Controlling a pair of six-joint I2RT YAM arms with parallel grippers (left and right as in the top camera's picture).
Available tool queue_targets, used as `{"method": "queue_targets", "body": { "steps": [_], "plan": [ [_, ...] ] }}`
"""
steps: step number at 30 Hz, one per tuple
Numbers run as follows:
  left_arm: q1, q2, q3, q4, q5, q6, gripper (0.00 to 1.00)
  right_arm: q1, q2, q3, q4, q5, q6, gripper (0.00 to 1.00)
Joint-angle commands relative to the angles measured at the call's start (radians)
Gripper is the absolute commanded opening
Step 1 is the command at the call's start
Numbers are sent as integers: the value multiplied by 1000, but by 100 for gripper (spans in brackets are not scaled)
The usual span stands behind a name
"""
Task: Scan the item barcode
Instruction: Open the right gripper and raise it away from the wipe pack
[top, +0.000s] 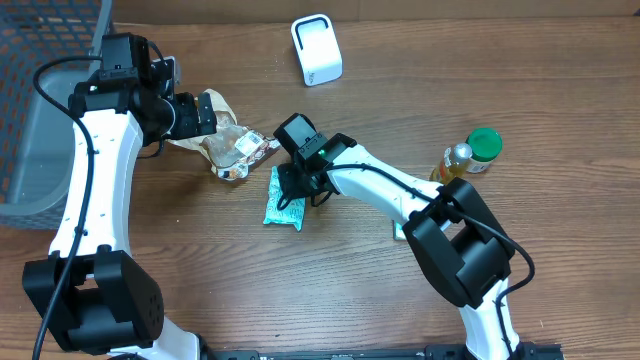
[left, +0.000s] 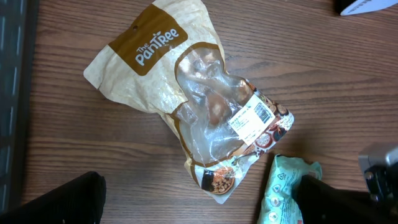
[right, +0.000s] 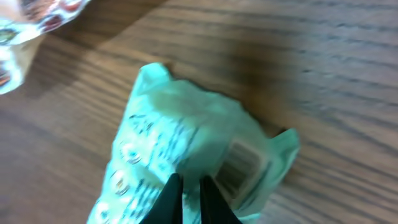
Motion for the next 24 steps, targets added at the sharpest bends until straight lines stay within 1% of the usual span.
{"method": "queue_targets", "body": {
  "steps": [1, 5, 6, 10, 12, 13, 15, 16, 17, 18, 24],
  "plan": [
    [-6, -4, 2, 4, 11, 30, 100, 3, -102, -6, 2, -48, -24, 10],
    [-6, -4, 2, 4, 11, 30, 100, -26, -197, -6, -13, -41, -23, 11],
    [-6, -4, 2, 3, 11, 30, 100, -35, -214, -6, -19, -33, -23, 13],
    [-6, -4, 2, 3, 11, 30, 99, -79, -240, -6, -60, 66, -24, 17],
    [-6, -4, 2, 4, 11, 30, 100, -109, -240, -7, -92, 101, -24, 26],
    [-6, -4, 2, 3, 11, 30, 100, -119, -240, -8, -106, 103, -24, 32],
    [-6, -4, 2, 4, 11, 30, 100, -143, -240, -8, -137, 102, -24, 72],
    [-6, -4, 2, 4, 11, 30, 99, -154, -240, -8, -153, 102, -24, 87],
    [-6, -4, 2, 3, 11, 30, 100, -160, -240, -8, -159, 103, -24, 98],
    [-6, -4, 2, 4, 11, 30, 100, -169, -240, -8, -163, 103, -24, 100],
    [-6, -4, 2, 4, 11, 30, 100, -203, -240, -8, -163, 102, -24, 100]
  ]
}}
